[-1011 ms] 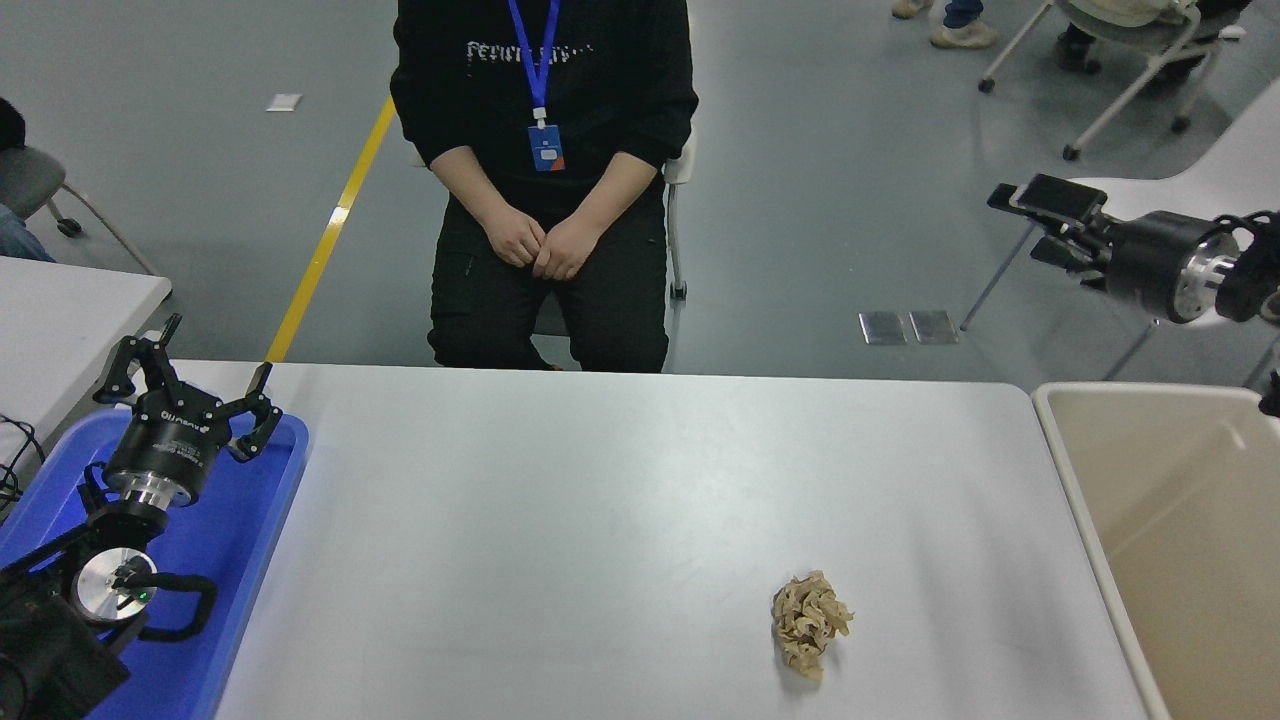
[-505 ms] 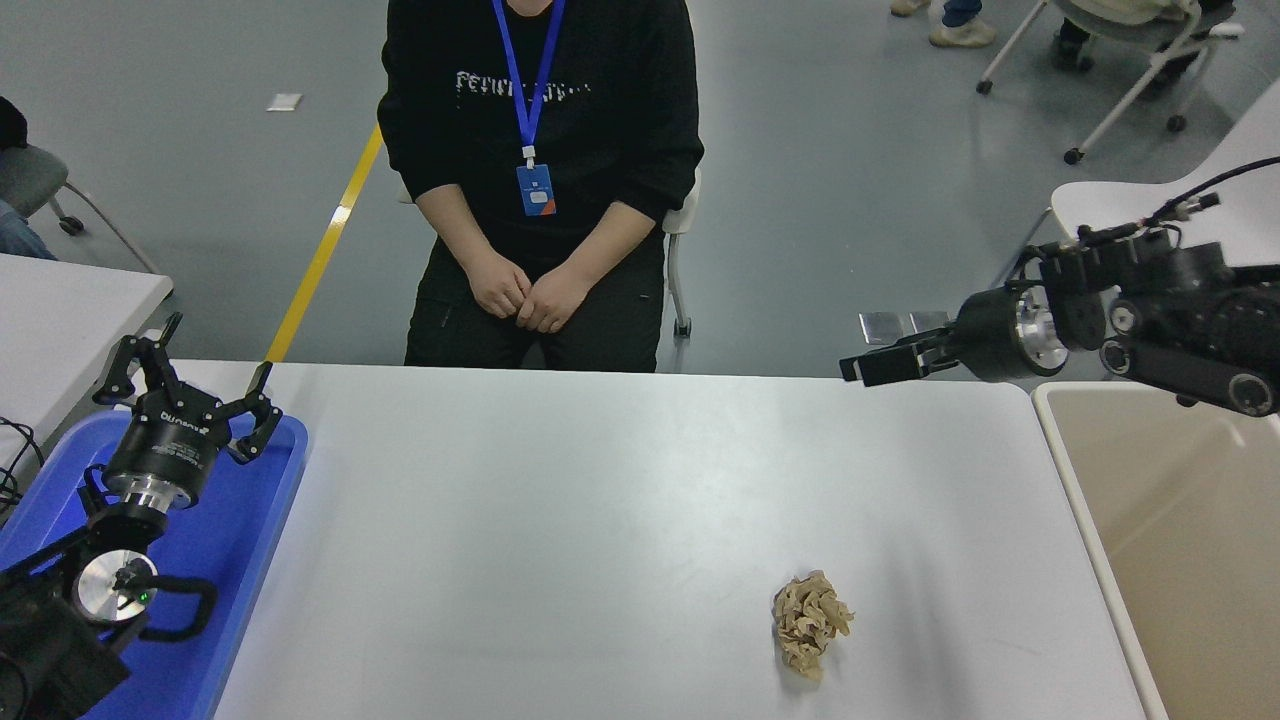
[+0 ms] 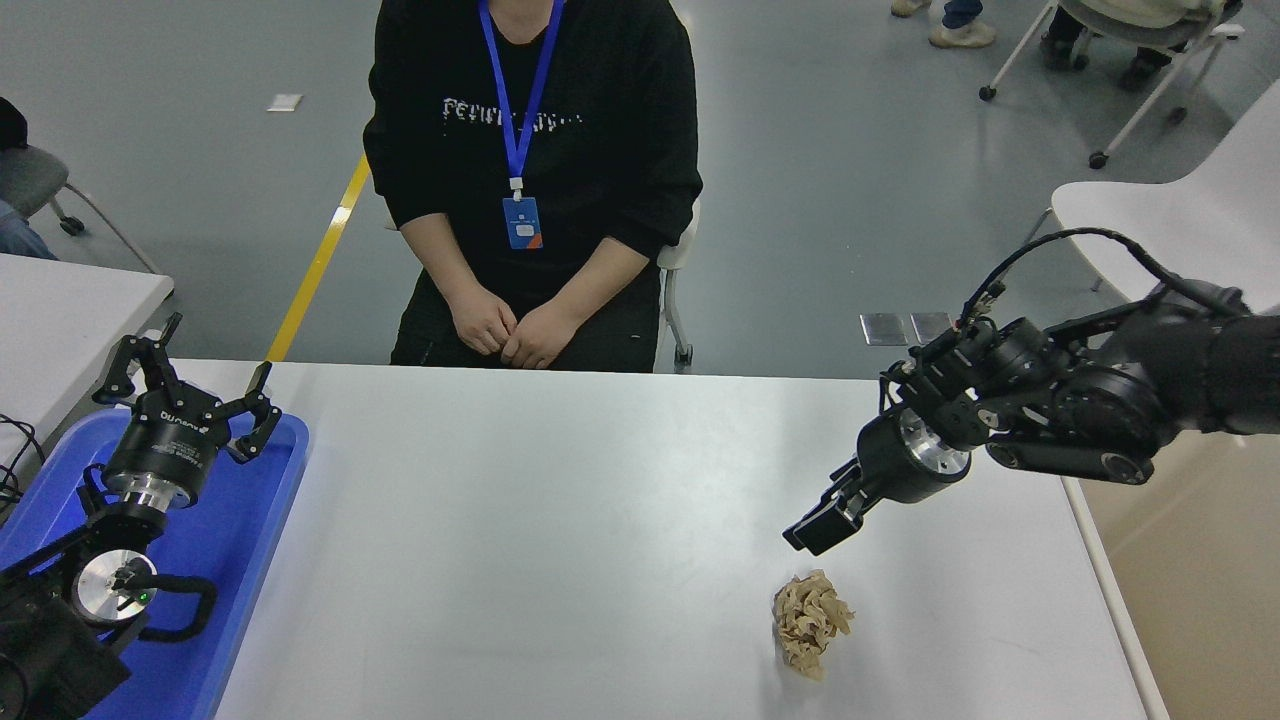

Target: Clean the table surface

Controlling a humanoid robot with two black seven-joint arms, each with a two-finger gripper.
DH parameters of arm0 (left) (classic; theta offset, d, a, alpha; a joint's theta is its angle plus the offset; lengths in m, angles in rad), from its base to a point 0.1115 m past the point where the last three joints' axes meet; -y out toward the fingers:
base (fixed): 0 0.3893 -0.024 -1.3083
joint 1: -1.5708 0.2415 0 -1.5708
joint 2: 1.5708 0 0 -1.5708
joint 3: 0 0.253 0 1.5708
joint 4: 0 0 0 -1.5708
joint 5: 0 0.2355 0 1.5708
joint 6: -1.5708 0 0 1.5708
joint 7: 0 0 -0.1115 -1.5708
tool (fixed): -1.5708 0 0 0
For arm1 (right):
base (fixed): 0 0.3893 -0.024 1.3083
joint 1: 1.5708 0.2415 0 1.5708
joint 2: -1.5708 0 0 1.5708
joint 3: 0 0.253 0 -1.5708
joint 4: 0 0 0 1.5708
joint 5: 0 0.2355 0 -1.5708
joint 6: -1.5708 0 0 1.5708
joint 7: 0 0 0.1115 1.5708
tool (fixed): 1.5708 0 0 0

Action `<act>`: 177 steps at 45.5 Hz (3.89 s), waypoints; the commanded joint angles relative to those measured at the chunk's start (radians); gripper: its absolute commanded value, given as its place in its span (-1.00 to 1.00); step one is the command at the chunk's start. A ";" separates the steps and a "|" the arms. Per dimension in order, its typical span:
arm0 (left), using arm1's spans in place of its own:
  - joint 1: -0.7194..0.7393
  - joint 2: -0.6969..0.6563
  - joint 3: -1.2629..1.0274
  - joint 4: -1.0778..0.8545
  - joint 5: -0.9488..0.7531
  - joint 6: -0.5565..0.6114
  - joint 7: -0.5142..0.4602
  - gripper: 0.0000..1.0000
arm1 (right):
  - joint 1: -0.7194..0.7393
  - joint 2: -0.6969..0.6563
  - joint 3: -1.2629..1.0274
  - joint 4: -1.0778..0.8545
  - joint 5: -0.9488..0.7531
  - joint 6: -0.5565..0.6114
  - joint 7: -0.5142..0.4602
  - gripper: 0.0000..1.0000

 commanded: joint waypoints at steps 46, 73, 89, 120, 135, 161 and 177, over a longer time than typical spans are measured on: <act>0.000 0.001 0.000 0.000 0.000 0.000 0.000 1.00 | -0.260 0.047 0.035 -0.183 -0.002 -0.012 0.000 0.98; 0.000 -0.001 0.001 0.000 0.000 0.000 0.000 1.00 | -0.318 0.050 0.029 -0.246 -0.010 -0.039 0.001 0.34; 0.000 -0.001 0.001 0.000 0.001 0.000 0.000 1.00 | -0.289 0.041 0.016 -0.254 -0.013 -0.038 0.102 -1.00; 0.000 0.001 0.000 0.000 0.000 0.000 0.000 1.00 | -0.039 -0.105 0.282 -0.016 0.233 -0.035 0.216 -1.00; 0.000 0.001 0.000 0.000 0.000 0.000 0.000 1.00 | 0.026 -0.140 0.417 -0.032 0.354 -0.028 0.216 -1.00; 0.000 -0.001 0.001 0.000 0.001 0.000 0.000 1.00 | -0.042 -0.282 0.632 -0.150 0.647 -0.036 0.216 -1.00; 0.000 0.000 0.000 0.000 0.001 0.000 0.000 1.00 | -0.166 -0.344 0.632 -0.475 0.773 -0.036 0.213 -1.00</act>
